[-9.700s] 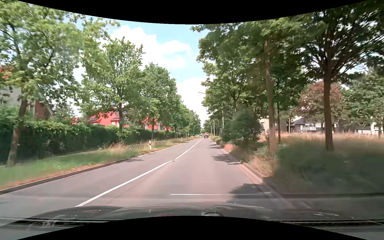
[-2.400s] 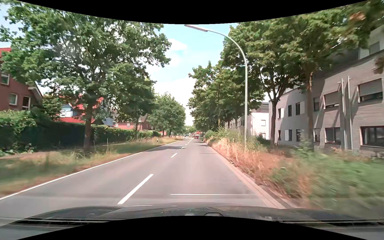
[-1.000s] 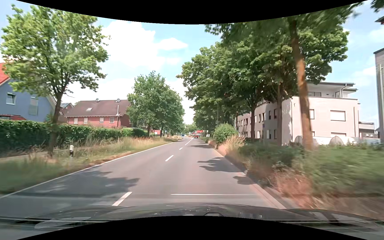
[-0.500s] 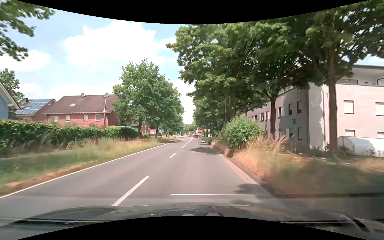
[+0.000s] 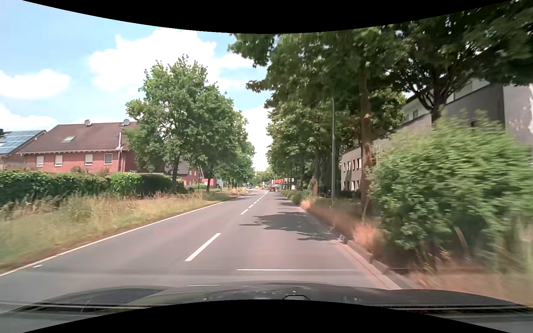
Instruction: Follow the waypoints while adhering to traffic rules and regulations
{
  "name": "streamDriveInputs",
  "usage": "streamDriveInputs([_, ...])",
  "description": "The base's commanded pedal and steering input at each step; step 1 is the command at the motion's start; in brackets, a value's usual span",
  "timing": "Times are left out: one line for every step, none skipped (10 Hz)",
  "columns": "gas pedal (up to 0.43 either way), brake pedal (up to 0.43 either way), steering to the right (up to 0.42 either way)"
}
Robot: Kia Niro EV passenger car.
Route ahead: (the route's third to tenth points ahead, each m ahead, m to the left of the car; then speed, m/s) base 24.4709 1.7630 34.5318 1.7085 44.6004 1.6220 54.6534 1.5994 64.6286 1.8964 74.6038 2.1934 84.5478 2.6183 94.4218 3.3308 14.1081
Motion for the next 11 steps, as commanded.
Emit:
streamDriveInputs([0.000,0.000,0.000])
streamDriveInputs([0.000,0.000,0.001])
streamDriveInputs([0.000,0.000,0.002])
streamDriveInputs([0.000,0.000,0.001])
streamDriveInputs([0.000,0.000,0.000])
streamDriveInputs([0.000,0.000,0.000])
streamDriveInputs([0.000,0.000,0.000])
streamDriveInputs([0.000,0.000,0.000])
streamDriveInputs([0.000,0.000,0.000])
streamDriveInputs([0.000,0.000,0.000])
streamDriveInputs([0.020,0.000,-0.001])
